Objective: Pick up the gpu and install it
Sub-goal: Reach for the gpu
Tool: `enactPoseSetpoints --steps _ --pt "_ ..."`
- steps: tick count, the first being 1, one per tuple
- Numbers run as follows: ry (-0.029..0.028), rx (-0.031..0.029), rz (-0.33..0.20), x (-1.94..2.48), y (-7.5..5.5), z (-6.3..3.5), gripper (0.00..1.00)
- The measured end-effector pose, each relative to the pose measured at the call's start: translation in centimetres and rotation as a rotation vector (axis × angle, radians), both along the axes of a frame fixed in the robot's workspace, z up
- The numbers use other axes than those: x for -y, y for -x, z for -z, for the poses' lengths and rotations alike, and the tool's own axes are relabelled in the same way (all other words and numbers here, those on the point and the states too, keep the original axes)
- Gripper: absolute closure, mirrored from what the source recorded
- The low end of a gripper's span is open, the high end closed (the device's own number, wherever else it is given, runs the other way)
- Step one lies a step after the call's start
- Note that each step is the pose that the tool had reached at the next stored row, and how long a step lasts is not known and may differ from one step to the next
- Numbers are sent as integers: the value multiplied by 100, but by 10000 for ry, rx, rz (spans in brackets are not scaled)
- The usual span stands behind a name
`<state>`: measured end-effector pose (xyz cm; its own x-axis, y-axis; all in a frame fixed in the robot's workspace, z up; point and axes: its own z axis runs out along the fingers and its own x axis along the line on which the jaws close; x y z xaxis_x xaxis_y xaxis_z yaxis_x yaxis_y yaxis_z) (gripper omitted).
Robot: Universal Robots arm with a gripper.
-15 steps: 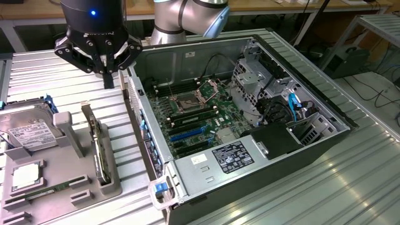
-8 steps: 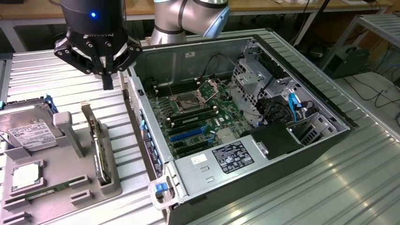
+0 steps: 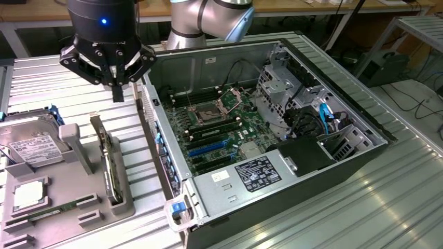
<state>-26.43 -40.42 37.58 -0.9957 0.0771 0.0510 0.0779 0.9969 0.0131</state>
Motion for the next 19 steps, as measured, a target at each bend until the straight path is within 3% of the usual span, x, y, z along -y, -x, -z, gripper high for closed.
enactPoseSetpoints --steps 9,14,15,19 --pt "0 -205 0 0 3 72 89" --pt "10 -238 -1 0 18 82 89" --pt "14 -224 -7 0 37 84 89" --pt "-17 20 -35 0 70 88 89"
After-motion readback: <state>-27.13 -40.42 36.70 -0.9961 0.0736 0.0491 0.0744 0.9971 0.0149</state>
